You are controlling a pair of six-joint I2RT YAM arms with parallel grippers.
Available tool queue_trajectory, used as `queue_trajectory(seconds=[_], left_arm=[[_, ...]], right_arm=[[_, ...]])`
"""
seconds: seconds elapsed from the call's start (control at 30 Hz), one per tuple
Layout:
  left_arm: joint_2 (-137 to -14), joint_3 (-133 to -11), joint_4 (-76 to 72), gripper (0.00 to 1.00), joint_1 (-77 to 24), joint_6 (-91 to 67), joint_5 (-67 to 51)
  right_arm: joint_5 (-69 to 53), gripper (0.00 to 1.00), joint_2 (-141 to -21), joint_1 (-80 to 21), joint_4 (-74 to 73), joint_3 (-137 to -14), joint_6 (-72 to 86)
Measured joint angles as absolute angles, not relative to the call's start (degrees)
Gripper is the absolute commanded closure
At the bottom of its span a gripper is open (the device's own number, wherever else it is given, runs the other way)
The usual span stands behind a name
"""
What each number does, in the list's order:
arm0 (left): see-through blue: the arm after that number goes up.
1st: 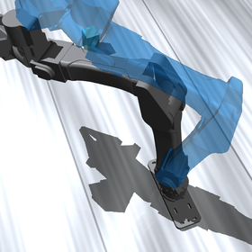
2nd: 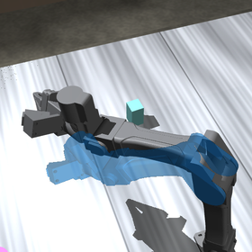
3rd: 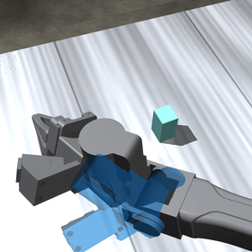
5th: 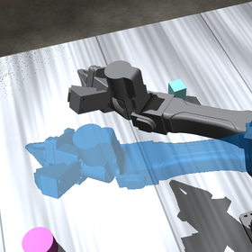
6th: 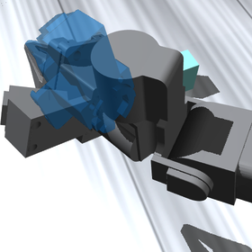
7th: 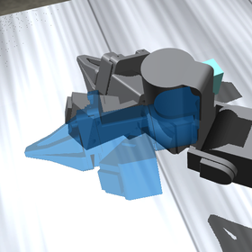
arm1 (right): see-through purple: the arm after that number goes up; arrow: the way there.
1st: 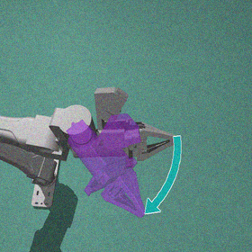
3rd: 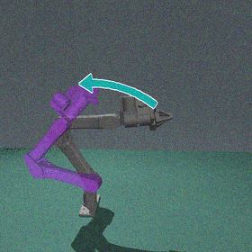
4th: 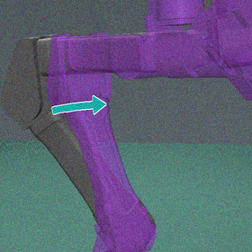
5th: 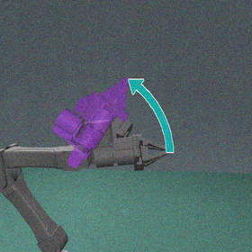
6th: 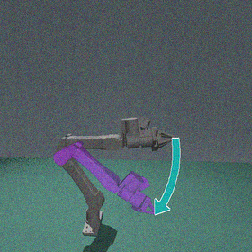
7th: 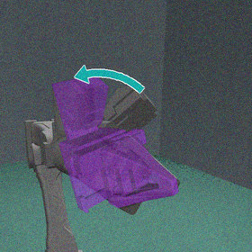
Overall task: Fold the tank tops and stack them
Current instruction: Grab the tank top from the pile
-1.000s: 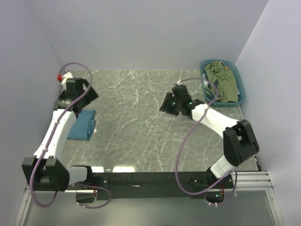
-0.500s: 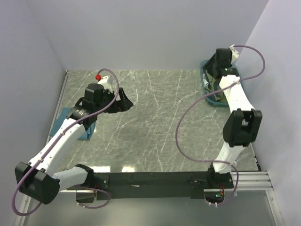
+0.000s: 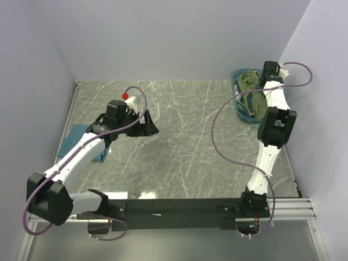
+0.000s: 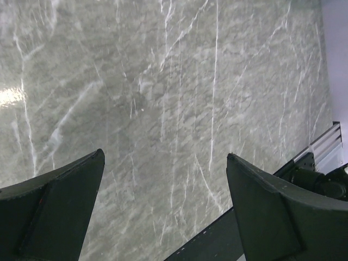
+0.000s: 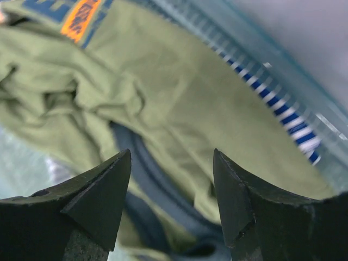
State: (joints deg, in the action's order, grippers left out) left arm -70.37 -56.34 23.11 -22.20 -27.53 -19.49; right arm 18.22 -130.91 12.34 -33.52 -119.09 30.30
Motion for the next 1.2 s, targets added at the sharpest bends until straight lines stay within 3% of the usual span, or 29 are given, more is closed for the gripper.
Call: queue_trajectory(seconds=[0.33,0.63,0.7,0.83,0.93,1.2], left_arm=[[-73.08,-55.51,22.17,0.01,-22.2,-27.03,-20.82],[-73.76,-55.51,21.74,0.01,-22.2,-27.0,-21.78],[-73.78,-55.51,21.67,0.01,-22.2,-27.0,-21.8],[-73.78,-55.51,21.67,0.01,-22.2,-27.0,-21.82],[-73.78,-55.51,21.67,0.01,-22.2,-27.0,-21.82],[-73.78,-55.51,21.67,0.01,-22.2,-26.74,-21.82]], right_arm=[[18.94,0.31,-137.71,13.13,-36.8,-126.54,27.16],[16.64,0.37,-140.27,13.39,-39.48,-127.92,26.7],[16.47,0.47,-140.27,13.39,-39.51,-127.31,26.65],[16.49,0.83,-140.18,13.39,-37.71,-122.58,27.18],[16.86,1.0,-139.09,13.43,-36.58,-120.88,27.29],[16.75,1.0,-135.33,13.13,-36.91,-119.81,28.56]])
